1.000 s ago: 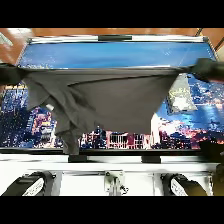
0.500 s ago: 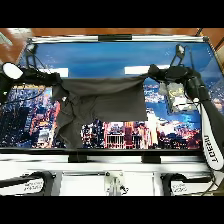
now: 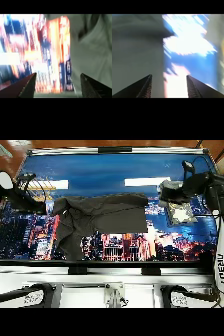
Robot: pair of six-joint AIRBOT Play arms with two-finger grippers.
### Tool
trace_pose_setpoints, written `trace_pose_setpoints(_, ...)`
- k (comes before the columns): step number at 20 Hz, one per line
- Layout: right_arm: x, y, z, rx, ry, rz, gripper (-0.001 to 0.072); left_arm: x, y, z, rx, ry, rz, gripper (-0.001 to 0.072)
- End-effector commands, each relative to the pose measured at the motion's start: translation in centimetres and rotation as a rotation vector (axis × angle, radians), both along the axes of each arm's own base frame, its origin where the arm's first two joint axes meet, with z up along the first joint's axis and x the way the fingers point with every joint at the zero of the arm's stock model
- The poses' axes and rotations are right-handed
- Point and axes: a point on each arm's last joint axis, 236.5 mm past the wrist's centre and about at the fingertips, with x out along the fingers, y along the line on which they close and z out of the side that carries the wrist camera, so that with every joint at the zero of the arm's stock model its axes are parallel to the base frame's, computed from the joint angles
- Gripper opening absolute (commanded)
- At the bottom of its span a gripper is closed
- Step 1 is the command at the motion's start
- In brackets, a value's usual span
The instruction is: Fold the shirts.
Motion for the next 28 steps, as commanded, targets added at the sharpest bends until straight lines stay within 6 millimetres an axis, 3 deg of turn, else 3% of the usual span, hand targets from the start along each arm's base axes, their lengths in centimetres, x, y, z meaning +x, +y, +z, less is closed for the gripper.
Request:
trace_pose_setpoints(1,-8.0,-5.1,-1.5,-0.136,0.302,0.037,0.0542,-5.3,-0.7,-2.0,0.001,0.065,0.023,0.0624)
trace_pose_setpoints(2,-8.6,-5.1,-2.2,-0.124,0.329,0.033,0.0542,-6.8,-1.6,-3.4,-0.016,0.077,0.006,0.0635)
trace_pose_setpoints(3,-9.0,-4.8,-2.8,-0.108,0.344,0.035,0.0542,-8.5,-2.5,-4.9,-0.022,0.099,-0.02,0.0692)
trace_pose_setpoints(5,-8.8,-3.4,-3.8,-0.063,0.333,0.044,0.0542,-11.0,-3.7,-7.5,-0.019,0.136,-0.054,0.0702)
trace_pose_setpoints(7,-8.0,-1.7,-4.0,0.002,0.296,0.046,0.0542,-12.3,-4.6,-9.4,-0.019,0.152,-0.048,0.0701)
trace_pose_setpoints(11,-6.5,-0.8,-3.7,0.037,0.234,0.038,0.0542,-11.8,-6.8,-11.3,-0.062,0.097,-0.038,0.0697)
trace_pose_setpoints(14,-6.1,-0.9,-3.7,0.036,0.218,0.034,0.0542,-11.0,-7.1,-12.1,-0.073,0.055,-0.015,0.0671)
trace_pose_setpoints(17,-6.3,-0.9,-4.0,0.036,0.228,0.036,0.0542,-10.4,-6.5,-13.1,-0.043,0.046,-0.025,0.0488)
trace_pose_setpoints(19,-7.6,-1.0,-6.0,0.025,0.283,0.057,0.0546,-9.5,-6.1,-13.4,-0.034,0.019,0.024,0.0386)
trace_pose_setpoints(20,-8.6,-0.6,-7.3,0.047,0.329,0.059,0.0546,-9.3,-6.2,-13.6,-0.039,0.014,0.047,0.0375)
trace_pose_setpoints(21,-9.6,0.5,-8.8,0.098,0.38,0.058,0.0547,-9.3,-6.2,-13.8,-0.039,0.019,0.051,0.0271)
trace_pose_setpoints(22,-10.1,1.8,-9.8,0.159,0.415,0.055,0.0546,-9.3,-6.1,-13.8,-0.034,0.02,0.047,0.0072)
trace_pose_setpoints(23,-10.2,2.8,-10.8,0.207,0.439,0.045,0.0546,-9.3,-6.0,-13.7,-0.03,0.019,0.034,0.003)
trace_pose_setpoints(28,-8.5,3.9,-12.4,0.272,0.417,0.002,0.0546,-9.4,-5.1,-12.7,0.011,0.01,0.001,0.0029)
